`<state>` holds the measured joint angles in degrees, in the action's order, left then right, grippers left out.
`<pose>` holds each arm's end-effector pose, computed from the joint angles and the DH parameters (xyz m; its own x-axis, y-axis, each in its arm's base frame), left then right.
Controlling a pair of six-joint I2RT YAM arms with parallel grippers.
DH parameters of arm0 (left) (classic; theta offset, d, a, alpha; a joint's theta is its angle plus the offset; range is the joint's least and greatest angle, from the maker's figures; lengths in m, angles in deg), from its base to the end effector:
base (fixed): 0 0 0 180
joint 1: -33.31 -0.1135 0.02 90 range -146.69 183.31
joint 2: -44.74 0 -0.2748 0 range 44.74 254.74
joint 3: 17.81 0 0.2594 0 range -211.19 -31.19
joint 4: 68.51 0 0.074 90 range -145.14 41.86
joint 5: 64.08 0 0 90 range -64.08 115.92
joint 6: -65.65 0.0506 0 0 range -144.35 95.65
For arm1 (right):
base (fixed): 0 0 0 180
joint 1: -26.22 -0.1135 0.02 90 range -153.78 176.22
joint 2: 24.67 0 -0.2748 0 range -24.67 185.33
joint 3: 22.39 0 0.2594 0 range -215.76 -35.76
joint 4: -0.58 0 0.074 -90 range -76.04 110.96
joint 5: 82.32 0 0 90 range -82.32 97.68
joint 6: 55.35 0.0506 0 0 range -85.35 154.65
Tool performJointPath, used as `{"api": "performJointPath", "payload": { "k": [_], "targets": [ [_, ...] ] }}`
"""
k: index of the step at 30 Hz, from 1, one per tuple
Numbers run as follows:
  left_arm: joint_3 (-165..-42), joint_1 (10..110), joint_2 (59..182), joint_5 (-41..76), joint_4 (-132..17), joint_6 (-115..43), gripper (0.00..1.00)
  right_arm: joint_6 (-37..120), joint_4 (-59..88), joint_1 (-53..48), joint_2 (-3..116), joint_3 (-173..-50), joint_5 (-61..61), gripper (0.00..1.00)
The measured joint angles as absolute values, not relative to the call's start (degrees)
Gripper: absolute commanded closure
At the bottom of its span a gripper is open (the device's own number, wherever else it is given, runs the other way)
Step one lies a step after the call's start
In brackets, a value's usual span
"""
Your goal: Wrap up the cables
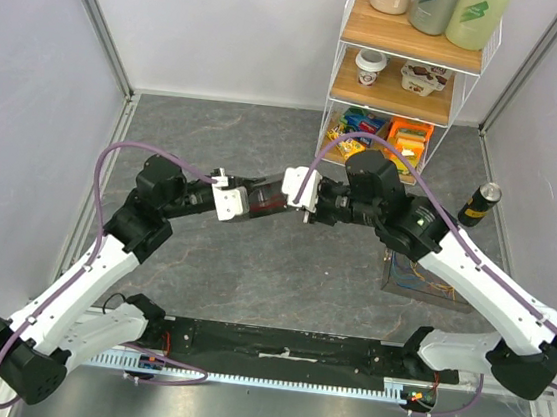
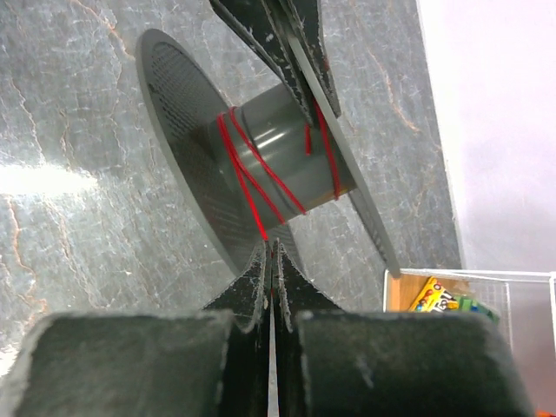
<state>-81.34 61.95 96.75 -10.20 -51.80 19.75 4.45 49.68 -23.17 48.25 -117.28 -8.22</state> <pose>0.1783 -0.1314 0.3715 0.5710 0.3287 -0.7523 0.7033 0.2769 0.6548 0.1776 0.2284 0.4173 0.1906 -0.5210 -0.8320 -0.9175 0.2069 -0.3397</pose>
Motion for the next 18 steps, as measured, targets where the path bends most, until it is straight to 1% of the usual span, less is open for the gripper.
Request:
{"api": "performJointPath", "payload": {
  "k": [6, 11, 18],
  "targets": [
    [-81.34, 61.93, 95.22, -15.34, -50.84, 15.07, 0.98, 1.39, 46.16, -21.68, 45.13, -112.03, -9.66, 1.00],
    [-81.34, 61.89, 94.70, -16.43, -51.04, 13.82, 0.98, 0.39, 42.82, -19.50, 44.62, -108.89, -13.18, 1.00],
    [-81.07, 61.71, 95.07, -17.31, -51.04, 12.18, 0.98, -0.44, 33.90, -18.32, 40.87, -100.36, -16.42, 1.00]
  ]
}}
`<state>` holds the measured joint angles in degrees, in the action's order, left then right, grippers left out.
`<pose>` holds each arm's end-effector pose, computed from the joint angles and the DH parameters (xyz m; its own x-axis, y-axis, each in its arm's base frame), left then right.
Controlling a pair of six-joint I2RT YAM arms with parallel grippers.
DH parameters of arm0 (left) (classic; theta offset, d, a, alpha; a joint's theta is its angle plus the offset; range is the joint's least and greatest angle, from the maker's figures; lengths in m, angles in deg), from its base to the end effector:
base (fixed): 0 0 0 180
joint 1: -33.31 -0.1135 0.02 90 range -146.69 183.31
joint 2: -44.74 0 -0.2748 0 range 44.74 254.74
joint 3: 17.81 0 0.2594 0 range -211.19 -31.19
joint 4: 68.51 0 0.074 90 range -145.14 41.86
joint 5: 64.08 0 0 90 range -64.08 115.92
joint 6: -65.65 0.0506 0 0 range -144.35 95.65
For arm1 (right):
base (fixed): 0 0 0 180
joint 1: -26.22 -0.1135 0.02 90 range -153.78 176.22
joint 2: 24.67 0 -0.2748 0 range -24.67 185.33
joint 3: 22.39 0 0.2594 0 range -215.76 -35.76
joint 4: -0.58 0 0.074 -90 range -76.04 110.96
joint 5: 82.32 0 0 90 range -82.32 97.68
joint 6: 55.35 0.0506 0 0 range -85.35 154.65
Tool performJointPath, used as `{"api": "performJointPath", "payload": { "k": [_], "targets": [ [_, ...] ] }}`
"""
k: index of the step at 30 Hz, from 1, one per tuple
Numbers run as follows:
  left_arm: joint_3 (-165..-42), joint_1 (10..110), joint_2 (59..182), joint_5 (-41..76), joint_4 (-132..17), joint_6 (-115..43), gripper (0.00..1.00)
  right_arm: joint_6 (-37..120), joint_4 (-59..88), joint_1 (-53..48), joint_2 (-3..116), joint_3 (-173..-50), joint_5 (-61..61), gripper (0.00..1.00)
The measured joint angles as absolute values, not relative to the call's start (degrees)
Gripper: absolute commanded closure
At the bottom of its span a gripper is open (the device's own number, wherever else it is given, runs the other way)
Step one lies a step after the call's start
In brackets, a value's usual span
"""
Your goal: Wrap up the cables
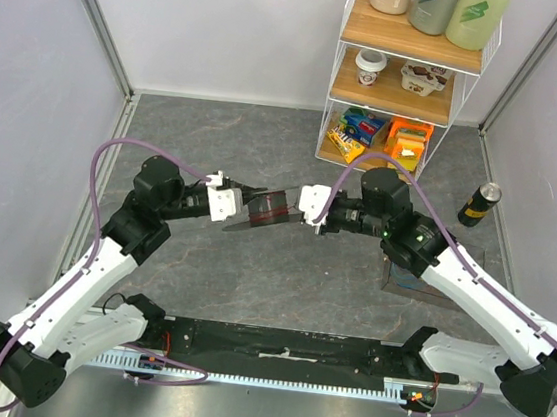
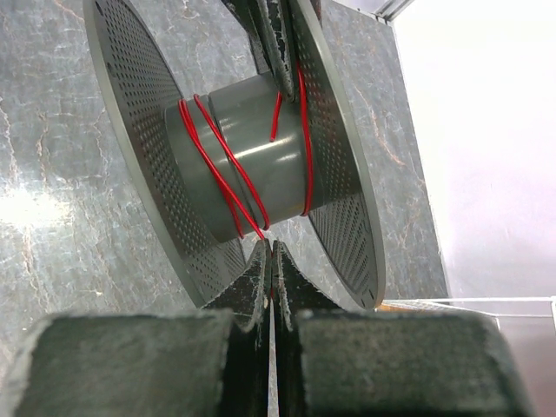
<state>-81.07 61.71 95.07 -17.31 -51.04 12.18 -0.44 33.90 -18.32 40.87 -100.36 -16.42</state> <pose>0.1664 -0.1294 0.3743 0.5078 0.2185 -0.8333 0.8025 0.2317 0.5498 0.1793 0.2054 0.3766 0.3164 -0.4249 -0.8482 -0.8925 0.1697 -0.4179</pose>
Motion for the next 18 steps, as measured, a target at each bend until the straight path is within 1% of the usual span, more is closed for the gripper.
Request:
{"api": "performJointPath", "payload": {
  "k": [5, 9, 13, 18],
  "targets": [
    [-79.57, 61.67, 96.86, -15.71, -51.50, 13.36, 0.98, -0.55, 26.80, -17.70, 41.08, -94.79, -16.18, 1.00],
    [-76.57, 61.67, 98.52, -12.65, -53.42, 15.73, 0.98, -0.51, 19.39, -17.11, 43.53, -89.83, -15.15, 1.00],
    [-73.10, 61.97, 100.33, -9.13, -56.33, 18.54, 0.98, 0.06, 10.69, -16.37, 48.01, -85.70, -14.23, 1.00],
    [-69.49, 62.81, 104.88, -2.97, -63.10, 22.24, 0.98, 2.75, 0.59, -14.25, 56.30, -84.41, -13.64, 1.00]
  ]
}}
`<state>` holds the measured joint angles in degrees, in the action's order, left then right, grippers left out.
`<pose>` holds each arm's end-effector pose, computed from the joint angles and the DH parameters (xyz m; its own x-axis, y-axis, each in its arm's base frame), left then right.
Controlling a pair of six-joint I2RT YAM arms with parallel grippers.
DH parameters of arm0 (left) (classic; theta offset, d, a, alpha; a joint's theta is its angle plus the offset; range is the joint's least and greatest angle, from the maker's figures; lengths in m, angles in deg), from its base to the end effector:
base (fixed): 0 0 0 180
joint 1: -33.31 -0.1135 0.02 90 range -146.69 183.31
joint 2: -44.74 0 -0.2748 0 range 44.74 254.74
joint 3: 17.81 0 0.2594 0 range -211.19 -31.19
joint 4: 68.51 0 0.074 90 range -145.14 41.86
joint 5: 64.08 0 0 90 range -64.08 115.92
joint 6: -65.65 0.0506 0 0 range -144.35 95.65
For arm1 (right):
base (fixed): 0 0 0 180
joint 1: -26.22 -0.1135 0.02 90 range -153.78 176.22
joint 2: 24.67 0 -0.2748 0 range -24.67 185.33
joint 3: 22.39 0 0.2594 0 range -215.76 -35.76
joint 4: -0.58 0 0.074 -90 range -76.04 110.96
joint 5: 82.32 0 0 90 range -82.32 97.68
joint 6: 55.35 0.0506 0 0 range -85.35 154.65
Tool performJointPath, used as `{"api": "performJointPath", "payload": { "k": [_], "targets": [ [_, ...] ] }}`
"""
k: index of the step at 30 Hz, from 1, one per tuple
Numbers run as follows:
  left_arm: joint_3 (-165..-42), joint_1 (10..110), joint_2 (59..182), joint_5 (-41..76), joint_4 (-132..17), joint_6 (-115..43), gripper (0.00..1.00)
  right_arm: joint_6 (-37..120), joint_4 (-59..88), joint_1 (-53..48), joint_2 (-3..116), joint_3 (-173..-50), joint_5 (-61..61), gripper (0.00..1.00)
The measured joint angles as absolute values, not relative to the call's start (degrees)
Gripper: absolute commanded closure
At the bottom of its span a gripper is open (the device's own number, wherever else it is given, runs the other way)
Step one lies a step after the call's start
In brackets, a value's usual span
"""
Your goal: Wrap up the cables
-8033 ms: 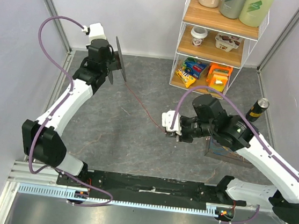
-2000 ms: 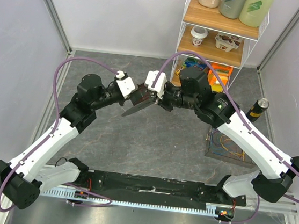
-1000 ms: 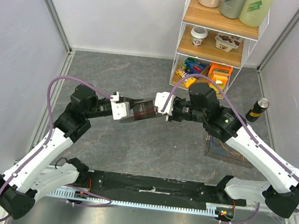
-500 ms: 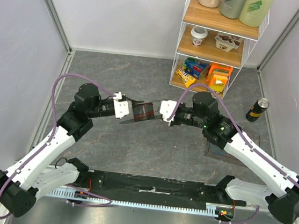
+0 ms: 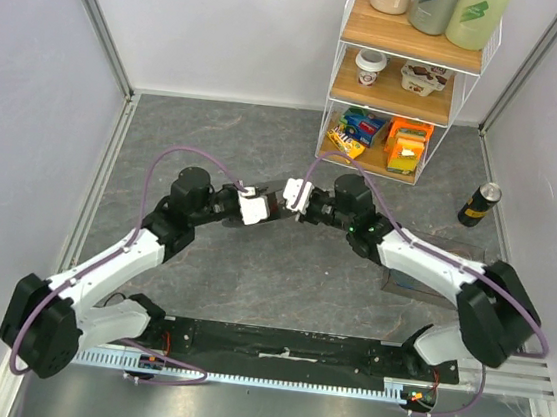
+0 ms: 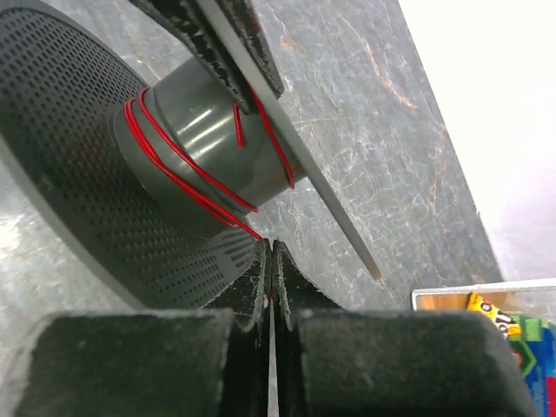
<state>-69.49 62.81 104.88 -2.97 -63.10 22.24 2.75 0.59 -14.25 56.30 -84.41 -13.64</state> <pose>0.2096 -0.1467 0.2853 0.4664 0.4669 -0.7513 0.7284 0.2792 0.6257 0.2443 0.2326 0.2613 0.2479 -0.4356 -0.8653 -0.8660 0.3007 -0.3995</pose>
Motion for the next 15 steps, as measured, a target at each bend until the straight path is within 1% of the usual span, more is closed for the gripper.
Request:
{"api": "performJointPath", "payload": {
  "k": [6, 15],
  "targets": [
    [-67.37, 63.94, 111.18, 3.87, -70.05, 26.89, 0.99, 7.67, -9.72, -11.98, 67.47, -85.78, -13.77, 1.00],
    [-67.70, 64.60, 123.66, 13.38, -81.75, 30.76, 0.98, 20.19, -17.26, -9.14, 83.31, -94.92, -12.35, 1.00]
  ]
}}
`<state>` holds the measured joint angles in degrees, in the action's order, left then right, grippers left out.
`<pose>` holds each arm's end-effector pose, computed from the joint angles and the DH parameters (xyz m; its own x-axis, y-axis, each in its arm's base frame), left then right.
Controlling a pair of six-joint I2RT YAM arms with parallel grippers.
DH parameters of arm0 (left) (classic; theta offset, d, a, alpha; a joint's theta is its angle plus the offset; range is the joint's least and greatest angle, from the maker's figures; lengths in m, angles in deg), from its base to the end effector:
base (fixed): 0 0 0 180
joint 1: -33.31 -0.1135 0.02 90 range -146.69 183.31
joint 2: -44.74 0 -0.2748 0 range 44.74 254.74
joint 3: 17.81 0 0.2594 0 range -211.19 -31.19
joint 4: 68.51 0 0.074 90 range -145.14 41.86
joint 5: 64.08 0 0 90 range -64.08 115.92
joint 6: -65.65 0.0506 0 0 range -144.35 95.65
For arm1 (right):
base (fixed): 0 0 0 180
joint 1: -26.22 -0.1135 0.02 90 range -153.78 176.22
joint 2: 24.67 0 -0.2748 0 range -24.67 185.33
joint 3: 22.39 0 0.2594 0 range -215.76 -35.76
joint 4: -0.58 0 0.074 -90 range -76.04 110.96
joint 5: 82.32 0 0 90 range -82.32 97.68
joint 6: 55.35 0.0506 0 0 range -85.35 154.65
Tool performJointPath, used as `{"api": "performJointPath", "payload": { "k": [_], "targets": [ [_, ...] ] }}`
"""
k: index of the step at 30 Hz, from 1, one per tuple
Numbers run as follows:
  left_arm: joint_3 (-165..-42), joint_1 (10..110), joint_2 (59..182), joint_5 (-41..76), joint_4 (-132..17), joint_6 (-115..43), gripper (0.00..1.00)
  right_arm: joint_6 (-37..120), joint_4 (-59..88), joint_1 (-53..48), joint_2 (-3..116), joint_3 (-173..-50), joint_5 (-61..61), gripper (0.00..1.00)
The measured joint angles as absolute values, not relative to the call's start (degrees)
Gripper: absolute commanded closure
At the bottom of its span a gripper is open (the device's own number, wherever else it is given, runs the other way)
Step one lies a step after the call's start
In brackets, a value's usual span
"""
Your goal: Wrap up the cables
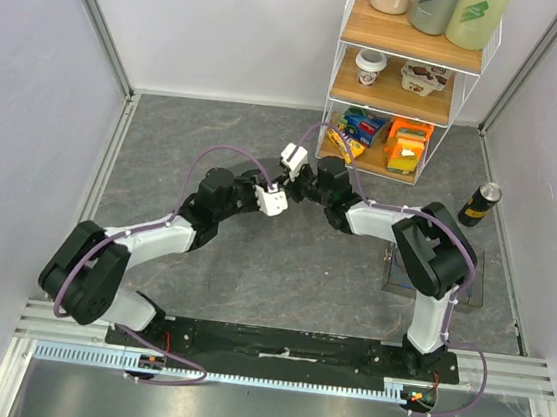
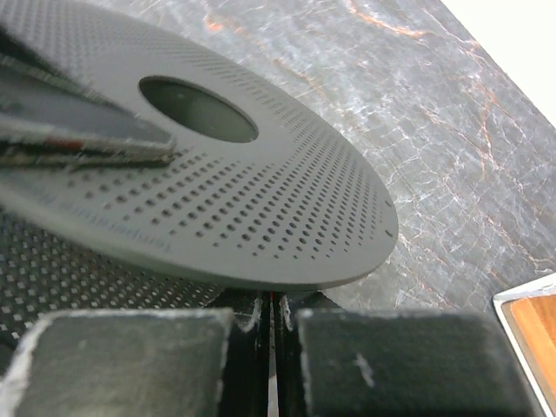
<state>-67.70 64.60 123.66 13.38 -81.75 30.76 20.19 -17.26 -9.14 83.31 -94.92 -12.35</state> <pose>0.2615 -0.1718 0.2237 0.4293 0.6761 -0.5989 0.5829 0.2992 0.7555 0.3423 0.2641 0.1877 -0.0367 -0.3137 -0.9488 -0.8459 0.5153 -0.1377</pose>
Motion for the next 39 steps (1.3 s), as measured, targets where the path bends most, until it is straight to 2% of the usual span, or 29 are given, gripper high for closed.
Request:
{"api": "performJointPath", "payload": {
  "k": [16, 18, 22, 24, 32, 35, 39],
  "targets": [
    [-78.52, 66.56, 144.40, 30.43, -94.69, 31.46, 0.98, 50.99, -20.56, -3.89, 102.26, -114.00, -8.48, 1.00],
    [-79.74, 66.67, 146.26, 31.76, -95.80, 31.48, 0.90, 52.82, -20.50, -3.43, 103.75, -115.99, -7.67, 1.00],
    [-80.18, 66.74, 147.41, 32.29, -96.89, 31.24, 0.63, 55.47, -20.08, -3.08, 104.47, -116.71, -6.76, 1.00],
    [-79.46, 66.94, 147.41, 30.87, -96.83, 30.04, 0.54, 56.80, -19.47, -2.73, 104.77, -116.71, -5.64, 1.00],
    [-76.07, 68.31, 144.77, 24.02, -90.21, 26.59, 0.37, 60.56, -15.43, -1.84, 107.20, -116.71, -2.47, 1.00],
    [-75.85, 68.29, 139.72, 21.60, -86.45, 25.25, 0.25, 61.91, -14.97, -1.66, 107.40, -116.99, -2.25, 1.00],
    [-74.89, 68.16, 131.00, 17.66, -82.14, 24.18, 0.19, 63.09, -14.14, -1.64, 107.44, -117.37, -1.86, 1.00]
  ]
}}
